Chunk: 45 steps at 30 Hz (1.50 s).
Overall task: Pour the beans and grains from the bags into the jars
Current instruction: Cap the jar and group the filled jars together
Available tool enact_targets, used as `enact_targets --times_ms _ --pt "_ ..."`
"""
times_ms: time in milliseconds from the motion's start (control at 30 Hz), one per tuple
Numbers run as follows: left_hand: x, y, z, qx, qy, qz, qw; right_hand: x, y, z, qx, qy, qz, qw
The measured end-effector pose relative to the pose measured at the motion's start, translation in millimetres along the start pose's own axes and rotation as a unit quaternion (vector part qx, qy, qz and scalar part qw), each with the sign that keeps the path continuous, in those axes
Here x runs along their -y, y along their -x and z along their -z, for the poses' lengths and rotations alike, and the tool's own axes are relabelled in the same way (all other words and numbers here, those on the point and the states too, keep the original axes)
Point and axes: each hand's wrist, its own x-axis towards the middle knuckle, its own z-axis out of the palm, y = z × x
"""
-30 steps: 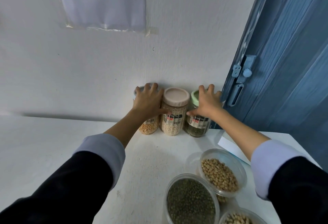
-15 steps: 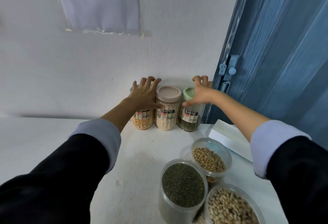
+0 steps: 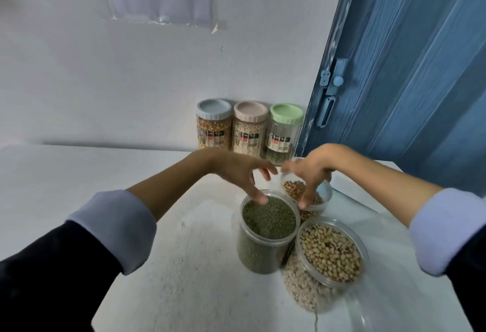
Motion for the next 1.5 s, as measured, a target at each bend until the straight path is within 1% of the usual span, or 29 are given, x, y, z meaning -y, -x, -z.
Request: enact_targets --times_ms 67,100,133,200,233,300,367,467,533,600,667,700,800,867,933,1000,1033,1067,1167,1200,1233,1300,1367,1400,1433,1500 --pt "-6.1 6.1 -15.7 0.063 0.017 -0.006 0.998 -2.9 1.9 -5.4 -0.018 -0.011 0.010 1.000" --pt "-8.1 7.9 -25.4 0.074 -0.004 -0.011 0.997 -4.0 3.5 -6.9 -0.033 -0.018 0.013 0.999" --pt "-9.5 8.0 -35.5 0.066 -0.039 -0.017 0.997 -5.1 5.4 -7.5 -0.049 -0.024 0.013 0.998" --pt "-10.8 8.5 -53.6 0.006 -0.097 -0.029 0.995 -7.2 8.8 -9.0 -0.072 -0.037 0.002 0.997" --pt "-9.2 8.7 -59.2 -0.031 -0.106 -0.038 0.993 -8.3 9.9 -10.1 -0.076 -0.049 -0.009 0.996" --pt "-2.4 9.9 -62.6 -0.082 -0.092 -0.052 0.991 -10.1 12.0 -13.6 -0.069 -0.076 -0.033 0.994" --pt "8.3 11.8 -58.4 -0.100 -0.074 -0.046 0.991 -11.9 15.1 -17.9 -0.061 -0.104 -0.041 0.992" --pt "28.9 10.5 -45.8 -0.140 -0.057 -0.013 0.989 -14.8 18.3 -27.0 -0.084 -0.169 -0.020 0.982" --pt "43.4 4.7 -37.0 -0.188 -0.047 0.024 0.981 -15.3 19.7 -33.5 -0.113 -0.202 -0.010 0.973" --pt "54.2 -5.8 -30.3 -0.242 -0.036 0.074 0.967 -14.7 19.8 -38.9 -0.146 -0.205 -0.009 0.968" --pt "58.0 -18.5 -26.6 -0.292 -0.002 0.105 0.951 -10.9 18.6 -43.7 -0.174 -0.200 -0.002 0.964" --pt "57.9 -25.4 -24.8 -0.307 0.018 0.109 0.945 -8.2 17.6 -46.3 -0.190 -0.200 0.005 0.961" --pt "53.9 -40.9 -19.9 -0.305 0.059 0.106 0.945 3.2 15.1 -50.4 -0.229 -0.228 0.033 0.946" --pt "52.1 -44.7 -17.1 -0.305 0.131 0.096 0.938 9.1 13.6 -49.2 -0.242 -0.239 0.044 0.939" --pt "50.1 -44.4 -17.0 -0.309 0.249 0.066 0.915 12.5 13.2 -49.3 -0.257 -0.245 0.052 0.933" --pt "49.2 -42.9 -18.1 -0.327 0.366 0.047 0.870 15.3 12.2 -53.4 -0.273 -0.256 0.060 0.926" --pt "48.8 -44.1 -18.4 -0.338 0.393 0.053 0.853 16.5 12.5 -56.1 -0.279 -0.263 0.060 0.922" --pt "47.7 -46.1 -17.9 -0.348 0.384 0.067 0.853 18.1 12.3 -57.8 -0.282 -0.269 0.062 0.919" --pt "30.7 -49.8 -12.5 -0.334 0.244 0.126 0.902 26.3 12.6 -59.5 -0.291 -0.282 0.071 0.911" --pt "21.7 -49.9 -10.7 -0.324 0.209 0.130 0.914 30.7 12.9 -60.0 -0.295 -0.293 0.078 0.906" --pt "14.2 -50.7 -9.6 -0.309 0.191 0.121 0.924 36.2 12.4 -60.8 -0.299 -0.307 0.088 0.899" --pt "-1.5 -48.7 -11.6 -0.292 0.189 0.079 0.934 45.8 11.9 -65.0 -0.304 -0.329 0.110 0.887" --pt "-12.6 -42.0 -15.6 -0.282 0.168 0.051 0.943 46.9 15.5 -66.4 -0.296 -0.345 0.130 0.881" --pt "-14.2 -38.8 -15.6 -0.271 0.149 0.051 0.950 42.7 19.8 -64.6 -0.286 -0.350 0.140 0.881" --pt "-14.1 -34.0 -16.3 -0.254 0.129 0.055 0.957 36.5 24.6 -62.4 -0.278 -0.348 0.150 0.883" --pt "-13.0 -24.6 -15.5 -0.180 0.101 0.069 0.976 19.0 34.1 -55.6 -0.272 -0.323 0.166 0.891"
